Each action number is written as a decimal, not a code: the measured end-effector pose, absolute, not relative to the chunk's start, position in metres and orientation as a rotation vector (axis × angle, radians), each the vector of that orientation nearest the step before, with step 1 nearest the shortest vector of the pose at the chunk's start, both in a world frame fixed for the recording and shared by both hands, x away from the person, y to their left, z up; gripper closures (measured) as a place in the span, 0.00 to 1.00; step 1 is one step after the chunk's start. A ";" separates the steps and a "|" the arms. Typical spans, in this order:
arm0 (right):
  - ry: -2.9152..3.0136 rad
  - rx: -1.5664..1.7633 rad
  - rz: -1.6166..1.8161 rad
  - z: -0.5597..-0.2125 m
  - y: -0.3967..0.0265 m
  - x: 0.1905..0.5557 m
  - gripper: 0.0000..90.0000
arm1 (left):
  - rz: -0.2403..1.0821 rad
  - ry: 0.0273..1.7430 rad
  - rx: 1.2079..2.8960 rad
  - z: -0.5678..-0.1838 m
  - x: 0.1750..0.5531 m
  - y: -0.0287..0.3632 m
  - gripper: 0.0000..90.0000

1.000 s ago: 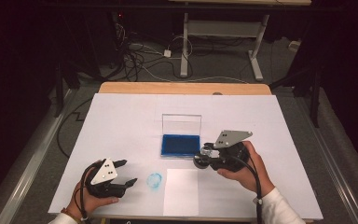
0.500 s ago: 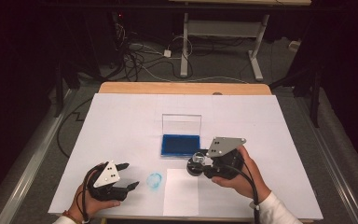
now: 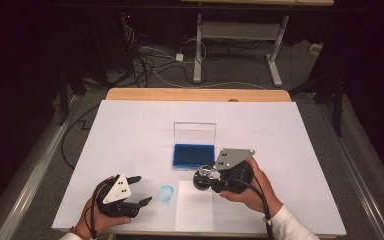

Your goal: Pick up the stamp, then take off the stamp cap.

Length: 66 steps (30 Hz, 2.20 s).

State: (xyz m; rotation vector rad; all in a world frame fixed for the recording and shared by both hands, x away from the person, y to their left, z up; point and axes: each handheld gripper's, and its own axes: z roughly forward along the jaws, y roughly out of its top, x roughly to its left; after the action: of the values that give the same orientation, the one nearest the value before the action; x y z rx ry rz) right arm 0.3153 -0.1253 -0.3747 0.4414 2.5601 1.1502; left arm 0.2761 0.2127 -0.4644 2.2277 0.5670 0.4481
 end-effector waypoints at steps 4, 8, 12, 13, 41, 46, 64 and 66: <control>2.556 0.448 1.159 -0.374 -0.126 0.314 0.64 | 0.442 0.549 2.211 -0.462 0.279 0.209 0.27; 2.554 0.455 1.166 -0.374 -0.125 0.316 0.63 | 0.420 0.538 2.211 -0.463 0.282 0.204 0.26; 2.562 0.451 1.162 -0.376 -0.123 0.317 0.63 | 0.418 0.520 2.240 -0.463 0.284 0.196 0.27; 2.561 0.448 1.165 -0.376 -0.122 0.317 0.64 | 0.402 0.513 2.233 -0.462 0.285 0.191 0.27; 2.564 0.450 1.275 -0.379 -0.085 0.312 0.64 | 0.315 0.428 2.166 -0.453 0.290 0.138 0.22; 2.558 0.457 1.288 -0.380 -0.085 0.311 0.63 | 0.316 0.430 2.157 -0.453 0.291 0.130 0.22; 2.573 0.441 1.269 -0.388 -0.081 0.309 0.64 | 0.283 0.420 2.179 -0.456 0.295 0.124 0.39; 2.574 0.435 1.268 -0.388 -0.081 0.309 0.63 | 0.283 0.417 2.181 -0.456 0.295 0.124 0.39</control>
State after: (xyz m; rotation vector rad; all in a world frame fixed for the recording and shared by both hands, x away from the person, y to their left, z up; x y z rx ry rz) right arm 0.3090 -0.0808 -0.3878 0.4348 2.5742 1.2679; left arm 0.2951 0.1235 -0.4557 2.1811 0.4169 0.2830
